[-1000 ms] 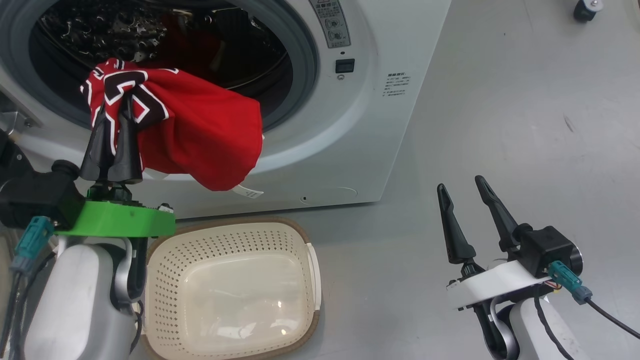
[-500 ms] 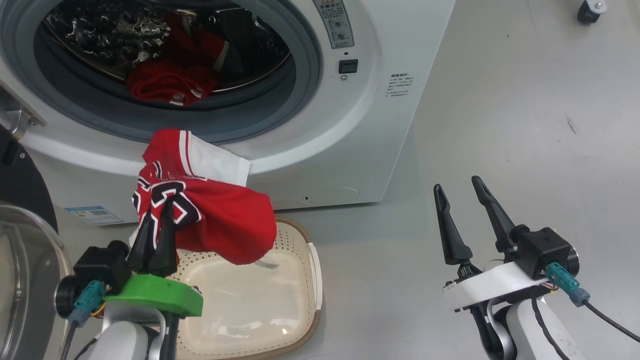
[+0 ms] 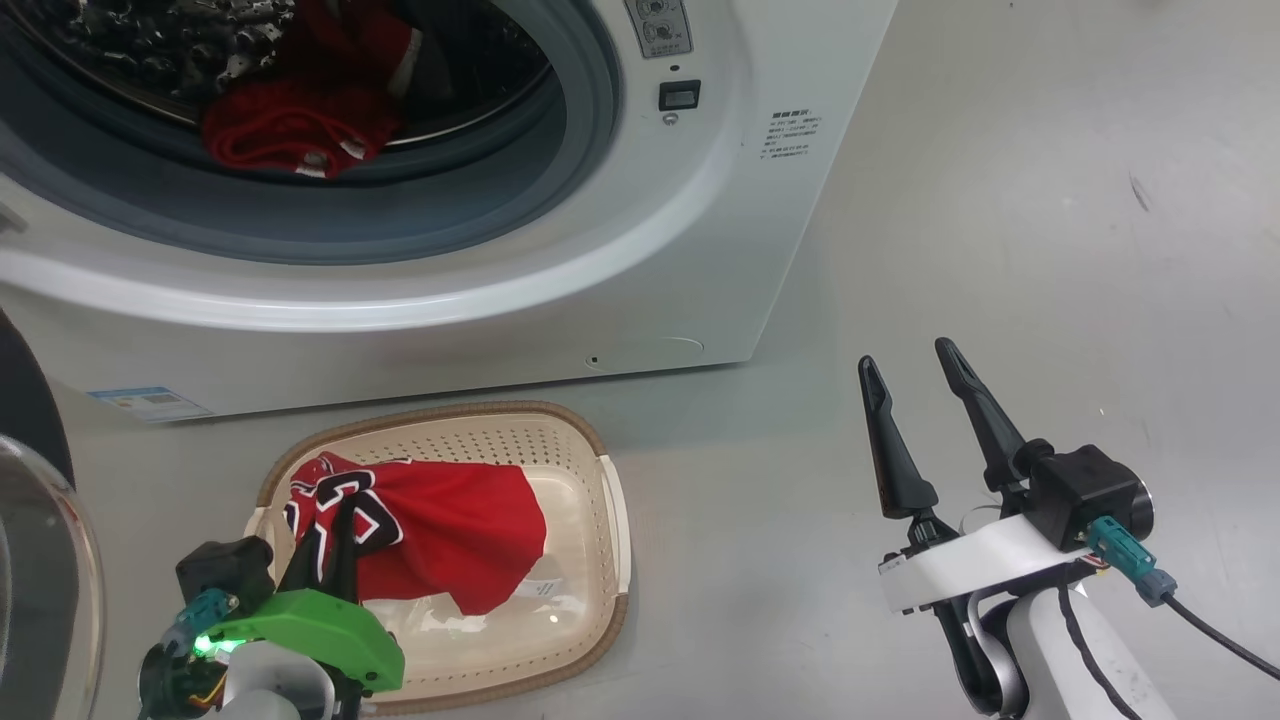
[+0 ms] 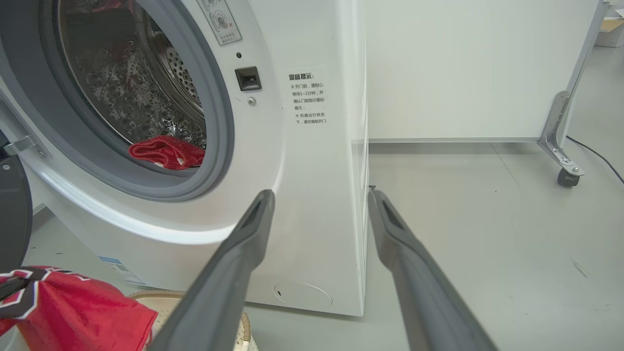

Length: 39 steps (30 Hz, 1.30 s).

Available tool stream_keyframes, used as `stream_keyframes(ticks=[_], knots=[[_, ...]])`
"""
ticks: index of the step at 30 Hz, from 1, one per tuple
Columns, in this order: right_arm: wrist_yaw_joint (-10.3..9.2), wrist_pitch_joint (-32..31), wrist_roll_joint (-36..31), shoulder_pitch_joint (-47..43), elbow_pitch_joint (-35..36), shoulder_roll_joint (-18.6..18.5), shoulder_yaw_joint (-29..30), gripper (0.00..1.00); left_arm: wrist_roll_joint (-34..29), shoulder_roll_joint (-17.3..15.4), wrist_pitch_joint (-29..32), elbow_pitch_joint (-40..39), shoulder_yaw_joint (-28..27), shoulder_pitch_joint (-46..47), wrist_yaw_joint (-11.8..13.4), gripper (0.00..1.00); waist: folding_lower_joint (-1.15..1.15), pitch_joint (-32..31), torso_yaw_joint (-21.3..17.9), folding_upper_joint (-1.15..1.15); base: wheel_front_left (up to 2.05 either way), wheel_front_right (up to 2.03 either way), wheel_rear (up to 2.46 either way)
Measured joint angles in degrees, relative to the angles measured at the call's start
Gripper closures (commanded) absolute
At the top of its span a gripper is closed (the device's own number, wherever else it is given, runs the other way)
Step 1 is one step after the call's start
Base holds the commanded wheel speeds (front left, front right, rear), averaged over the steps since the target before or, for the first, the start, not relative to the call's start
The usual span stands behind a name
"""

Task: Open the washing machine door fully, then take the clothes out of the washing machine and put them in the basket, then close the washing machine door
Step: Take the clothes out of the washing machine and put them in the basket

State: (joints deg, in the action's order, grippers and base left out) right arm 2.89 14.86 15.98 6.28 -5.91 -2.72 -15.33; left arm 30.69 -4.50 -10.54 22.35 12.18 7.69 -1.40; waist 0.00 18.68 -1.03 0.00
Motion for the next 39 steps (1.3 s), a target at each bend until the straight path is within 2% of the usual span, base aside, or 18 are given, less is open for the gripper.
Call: stream_keyframes(ticks=[12, 20, 31, 39], knots=[[-0.02, 0.0, 0.0, 2.4, 2.0, 0.0, -1.3, 0.0, 1.9, 0.0, 6.9, 12.1, 0.0, 8.3, -0.8, 1.0, 0.0, 6.1, -2.9, 0.0, 0.0, 0.0, 0.0], [-0.09, 0.0, 0.0, 5.0, 3.5, 0.0, -1.7, 0.0, 1.9, -1.4, 12.2, 18.9, 1.1, 14.3, -2.0, 1.0, 0.0, 11.5, -5.4, 0.0, 0.0, 0.0, 0.0], [-1.02, 0.0, 0.1, 9.0, 5.1, 0.0, -1.5, 0.0, 3.0, -1.3, 15.6, 26.2, 0.5, 23.2, -2.9, 1.0, 0.0, 19.2, -7.8, 0.0, 0.0, 0.0, 0.0], [-1.04, 0.0, 0.1, 10.2, 4.9, 0.0, -1.5, 0.0, 3.1, -0.8, 15.6, 31.3, 0.5, 25.1, -3.2, 1.0, 0.01, 21.6, -8.3, 0.0, 0.0, 0.0, 0.0]])
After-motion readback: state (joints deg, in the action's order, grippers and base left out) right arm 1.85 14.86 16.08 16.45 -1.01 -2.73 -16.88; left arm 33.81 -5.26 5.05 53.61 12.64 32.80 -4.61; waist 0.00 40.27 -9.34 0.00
